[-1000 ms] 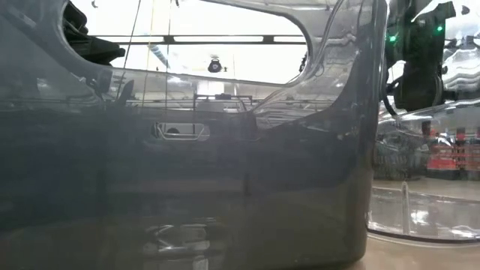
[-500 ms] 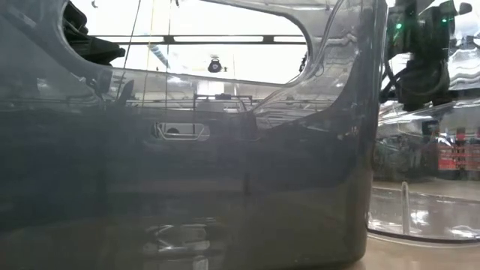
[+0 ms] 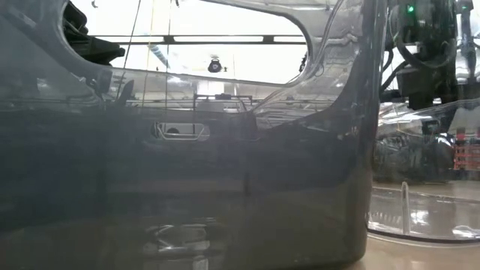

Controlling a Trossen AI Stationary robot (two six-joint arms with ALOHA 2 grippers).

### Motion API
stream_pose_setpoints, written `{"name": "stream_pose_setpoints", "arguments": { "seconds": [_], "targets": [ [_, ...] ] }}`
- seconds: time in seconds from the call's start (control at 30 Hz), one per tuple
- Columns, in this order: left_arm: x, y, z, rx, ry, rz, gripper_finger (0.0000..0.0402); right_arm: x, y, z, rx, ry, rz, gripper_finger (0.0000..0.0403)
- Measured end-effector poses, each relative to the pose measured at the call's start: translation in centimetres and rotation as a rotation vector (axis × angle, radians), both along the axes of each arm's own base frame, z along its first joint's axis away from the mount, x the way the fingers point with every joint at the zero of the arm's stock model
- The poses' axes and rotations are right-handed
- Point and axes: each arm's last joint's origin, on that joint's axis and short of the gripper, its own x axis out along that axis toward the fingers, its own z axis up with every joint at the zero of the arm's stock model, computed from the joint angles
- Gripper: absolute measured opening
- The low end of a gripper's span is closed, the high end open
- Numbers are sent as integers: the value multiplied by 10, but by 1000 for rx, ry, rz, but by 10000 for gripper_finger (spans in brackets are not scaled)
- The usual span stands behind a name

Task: Stack baskets by color
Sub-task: Stack the bottom black bin on the top right black bin, then stack the top black bin on the stacked bottom black bin

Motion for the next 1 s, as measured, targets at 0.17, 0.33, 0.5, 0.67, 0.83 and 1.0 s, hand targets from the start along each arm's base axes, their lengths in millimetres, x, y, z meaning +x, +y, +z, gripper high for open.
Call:
{"name": "stream_pose_setpoints", "arguments": {
  "seconds": [0.17,0.33,0.5,0.67,0.83,1.0],
  "targets": [
    [0,0,0,0,0,0,36,1,1,0,2,-23,-72,37],
    [0,0,0,0,-1,0,34,3,2,6,26,-32,-132,69],
    [0,0,0,0,0,0,28,10,3,29,36,-57,-224,103],
    [0,0,0,0,0,0,32,12,3,45,31,-65,-297,125],
    [0,0,0,0,-1,0,36,12,3,45,29,-70,-308,130],
    [0,0,0,0,0,0,29,24,-4,46,-85,-227,-331,129]
  ]
}}
